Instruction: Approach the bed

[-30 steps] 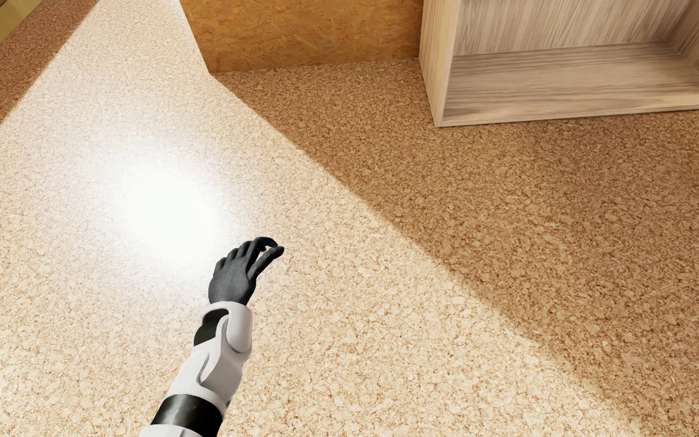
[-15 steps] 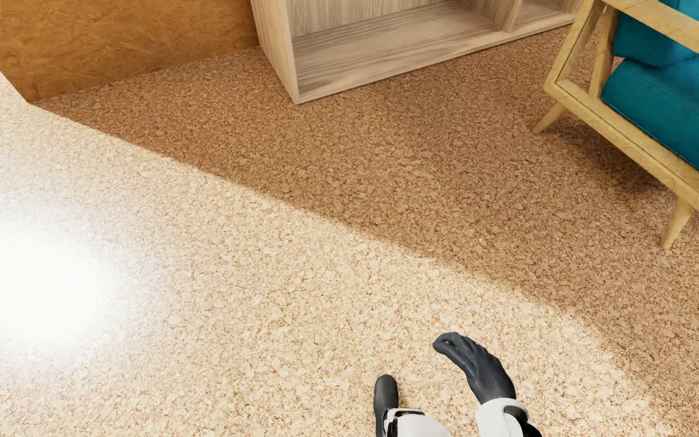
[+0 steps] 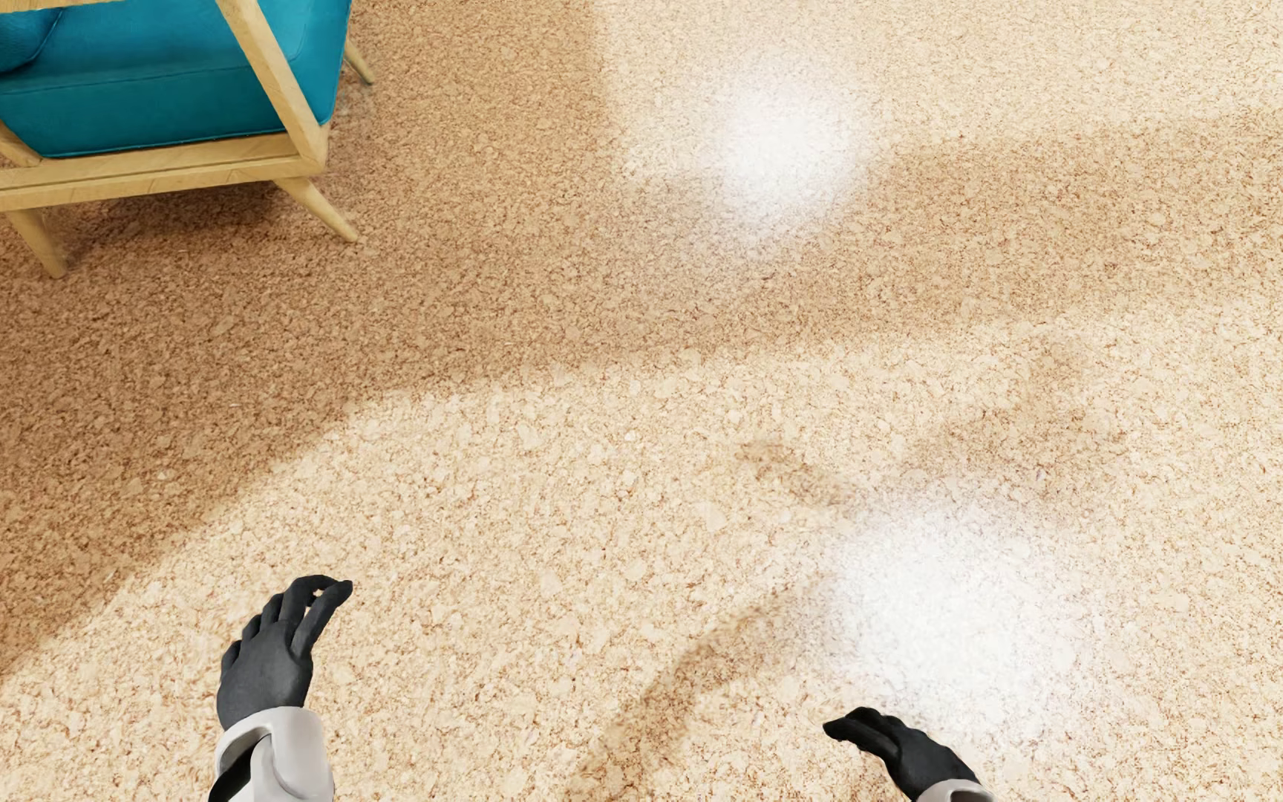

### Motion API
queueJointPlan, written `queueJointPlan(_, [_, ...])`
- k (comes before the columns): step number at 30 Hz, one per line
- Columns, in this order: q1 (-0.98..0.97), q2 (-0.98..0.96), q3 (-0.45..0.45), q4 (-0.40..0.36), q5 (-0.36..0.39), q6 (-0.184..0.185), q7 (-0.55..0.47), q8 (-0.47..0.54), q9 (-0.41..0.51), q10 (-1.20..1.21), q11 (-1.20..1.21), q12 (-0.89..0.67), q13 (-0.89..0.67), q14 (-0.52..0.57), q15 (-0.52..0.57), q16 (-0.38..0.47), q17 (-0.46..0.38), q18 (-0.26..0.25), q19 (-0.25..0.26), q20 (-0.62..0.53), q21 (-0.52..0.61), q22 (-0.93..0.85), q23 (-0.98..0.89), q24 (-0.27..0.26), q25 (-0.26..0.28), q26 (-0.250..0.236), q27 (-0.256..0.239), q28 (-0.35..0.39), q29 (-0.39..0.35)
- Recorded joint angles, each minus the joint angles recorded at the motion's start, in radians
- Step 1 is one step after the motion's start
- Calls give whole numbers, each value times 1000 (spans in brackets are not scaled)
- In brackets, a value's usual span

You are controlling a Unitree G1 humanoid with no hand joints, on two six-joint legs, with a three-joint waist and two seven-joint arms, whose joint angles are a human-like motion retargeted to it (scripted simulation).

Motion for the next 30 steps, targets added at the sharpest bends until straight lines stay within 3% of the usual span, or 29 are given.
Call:
queueJointPlan(1, [-75,-7,13,-96,103,10,-222,79,12,126,-21,49,-31,-42,-16,21,5,-38,-42,-24,24,48,-2,-23,-16,27,-20,-25,17])
queueJointPlan(2, [-138,15,17,-186,190,22,-318,135,24,241,-64,86,-52,-66,-19,39,23,-68,-77,-72,25,120,-8,0,-22,58,-24,-94,-5])
queueJointPlan(3, [-192,54,20,-240,263,35,-298,180,34,332,-123,107,-60,-79,-8,40,50,-41,-101,-144,11,208,-28,60,1,76,-30,-205,-45])
queueJointPlan(4, [-249,100,29,-291,328,49,-253,228,41,389,-190,121,-70,-81,12,29,72,0,-117,-217,2,288,-56,136,45,61,-57,-345,-75])
queueJointPlan(5, [-323,149,43,-362,392,61,-240,284,46,412,-257,139,-91,-68,40,7,79,5,-134,-263,11,342,-87,200,84,19,-107,-483,-81])
queueJointPlan(6, [-407,202,58,-439,453,70,-256,348,51,397,-323,166,-124,-47,67,-26,74,-18,-154,-264,30,362,-120,231,97,-28,-167,-590,-77])
queueJointPlan(7, [-491,263,72,-503,504,77,-280,413,55,348,-390,197,-165,-24,90,-70,68,-31,-172,-237,47,354,-158,231,92,-58,-219,-646,-82])
queueJointPlan(8, [-563,329,85,-543,543,82,-301,479,60,268,-450,226,-207,13,108,-109,70,-29,-186,-214,57,329,-196,227,85,-75,-248,-638,-102])
queueJointPlan(9, [-619,396,98,-571,567,83,-326,548,66,166,-500,246,-244,63,126,-135,80,-23,-201,-219,61,300,-230,243,87,-85,-252,-578,-132])
queueJointPlan(11, [-661,520,124,-617,569,68,-386,657,78,-9,-526,254,-277,115,203,-143,111,-35,-226,-287,51,280,-262,325,127,-79,-223,-439,-197])
queueJointPlan(12, [-655,563,136,-626,555,50,-389,692,84,-4,-488,239,-269,158,277,-143,121,18,-204,-312,41,307,-254,361,156,-60,-194,-417,-229])
queueJointPlan(13, [-643,576,146,-640,540,28,-396,730,92,72,-389,213,-249,212,382,-147,121,96,-110,-314,34,355,-226,380,180,-33,-154,-427,-258])
queueJointPlan(14, [-621,543,155,-644,533,4,-389,756,101,166,-211,173,-226,216,524,-155,107,126,67,-293,35,410,-173,387,193,4,-101,-446,-278])
queueJointPlan(15, [-587,454,166,-646,517,-15,-371,734,111,241,25,122,-211,178,664,-165,82,145,164,-254,49,455,-88,391,194,47,-35,-456,-274])
queueJointPlan(16, [-534,319,173,-655,458,-34,-348,689,118,281,254,68,-207,118,709,-174,48,149,168,-206,80,467,27,395,181,85,33,-441,-234])
queueJointPlan(17, [-461,170,171,-680,390,-53,-328,686,122,282,428,18,-208,57,640,-183,7,147,160,-157,127,438,159,394,148,104,92,-391,-161])
queueJointPlan(18, [-373,23,165,-717,322,-70,-320,677,123,251,521,-22,-201,11,557,-192,-33,150,119,-109,181,376,288,376,98,88,134,-307,-75])
queueJointPlan(19, [-278,-109,155,-760,258,-82,-331,655,121,199,529,-55,-174,-18,480,-200,-65,154,55,-68,224,308,392,331,50,34,159,-215,-3])
queueJointPlan(21, [-82,-304,132,-839,173,-90,-396,615,111,80,344,-116,-71,-36,378,-194,-109,160,19,-58,210,173,483,202,33,-87,165,-125,69])
queueJointPlan(22, [15,-360,118,-863,138,-88,-443,590,105,22,167,-147,0,-33,354,-173,-120,161,23,-88,160,106,472,154,66,-124,143,-119,66])
queueJointPlan(24, [205,-390,86,-875,100,-80,-553,564,88,-83,-293,-201,153,4,357,-119,-122,165,16,-168,35,-24,398,106,146,-160,82,-114,8])
queueJointPlan(25, [294,-372,66,-860,105,-70,-599,595,79,-114,-503,-215,221,36,358,-95,-108,173,40,-203,-25,-77,359,90,173,-168,71,-107,-34])
queueJointPlan(26, [371,-356,45,-830,114,-55,-625,635,71,-115,-594,-213,275,70,369,-75,-86,187,114,-229,-75,-116,331,73,187,-168,77,-98,-69])
queueJointPlan(27, [424,-355,26,-791,133,-35,-636,657,65,-71,-537,-193,307,121,420,-55,-57,193,149,-245,-112,-142,320,54,191,-157,95,-92,-93])
queueJointPlan(28, [437,-366,11,-749,161,-9,-628,661,62,45,-388,-159,314,206,513,-39,-28,149,167,-253,-136,-152,331,38,185,-133,118,-91,-109])
queueJointPlan(29, [395,-370,2,-696,176,20,-581,635,64,230,-240,-116,292,324,521,-34,-3,33,166,-256,-140,-143,368,34,164,-100,148,-95,-119])
queueJointPlan(30, [300,-353,1,-623,178,51,-496,603,69,443,-138,-72,243,409,450,-46,15,-88,154,-263,-118,-109,420,50,118,-58,189,-103,-111])
